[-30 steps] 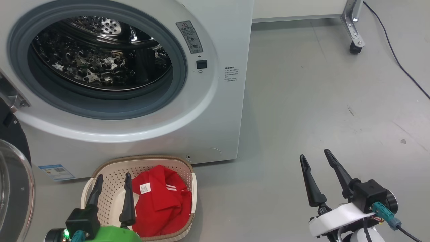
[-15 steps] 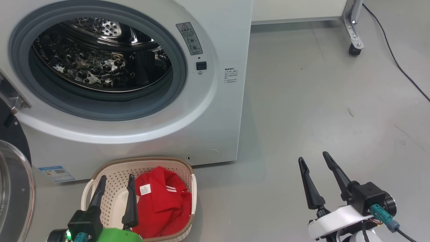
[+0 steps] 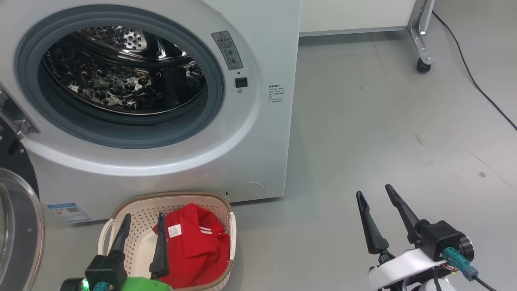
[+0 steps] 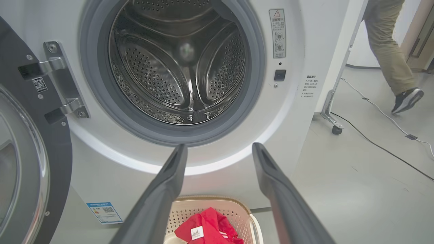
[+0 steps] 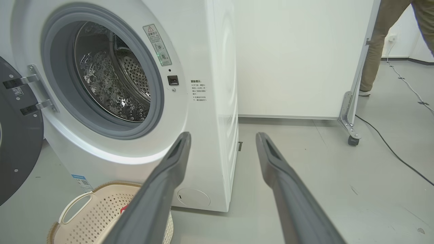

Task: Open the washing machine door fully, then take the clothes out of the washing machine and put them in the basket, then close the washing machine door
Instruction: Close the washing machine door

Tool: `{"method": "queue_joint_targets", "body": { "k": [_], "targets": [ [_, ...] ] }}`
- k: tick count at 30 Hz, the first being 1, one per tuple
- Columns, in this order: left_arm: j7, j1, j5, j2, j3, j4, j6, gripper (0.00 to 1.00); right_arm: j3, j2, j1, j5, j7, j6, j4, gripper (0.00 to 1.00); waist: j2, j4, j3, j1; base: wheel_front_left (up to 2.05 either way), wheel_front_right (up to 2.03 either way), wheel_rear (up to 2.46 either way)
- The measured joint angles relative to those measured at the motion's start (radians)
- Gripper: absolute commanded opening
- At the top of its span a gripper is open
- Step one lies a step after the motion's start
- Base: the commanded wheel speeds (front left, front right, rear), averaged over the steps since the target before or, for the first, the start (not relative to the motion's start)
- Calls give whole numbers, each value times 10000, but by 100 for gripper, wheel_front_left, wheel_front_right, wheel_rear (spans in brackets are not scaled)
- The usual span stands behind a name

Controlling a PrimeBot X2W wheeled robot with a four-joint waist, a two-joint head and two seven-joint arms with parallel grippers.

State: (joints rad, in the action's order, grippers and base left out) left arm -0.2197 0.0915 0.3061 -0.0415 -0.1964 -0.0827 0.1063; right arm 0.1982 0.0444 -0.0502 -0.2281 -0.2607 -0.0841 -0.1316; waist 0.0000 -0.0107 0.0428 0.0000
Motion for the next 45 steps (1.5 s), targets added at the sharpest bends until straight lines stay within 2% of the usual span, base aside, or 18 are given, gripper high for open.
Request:
{"method": "queue_joint_targets", "body": {
  "k": [27,45],
  "targets": [
    [265,153,-115,-6,-21,405,31,100,58,0,0,-15,0,92,12,100,0,-68,-29,0,-88,88,0],
    [309,166,-115,-10,-19,560,44,100,42,0,0,-15,0,92,19,100,0,-95,-46,0,-29,29,0]
  ]
}}
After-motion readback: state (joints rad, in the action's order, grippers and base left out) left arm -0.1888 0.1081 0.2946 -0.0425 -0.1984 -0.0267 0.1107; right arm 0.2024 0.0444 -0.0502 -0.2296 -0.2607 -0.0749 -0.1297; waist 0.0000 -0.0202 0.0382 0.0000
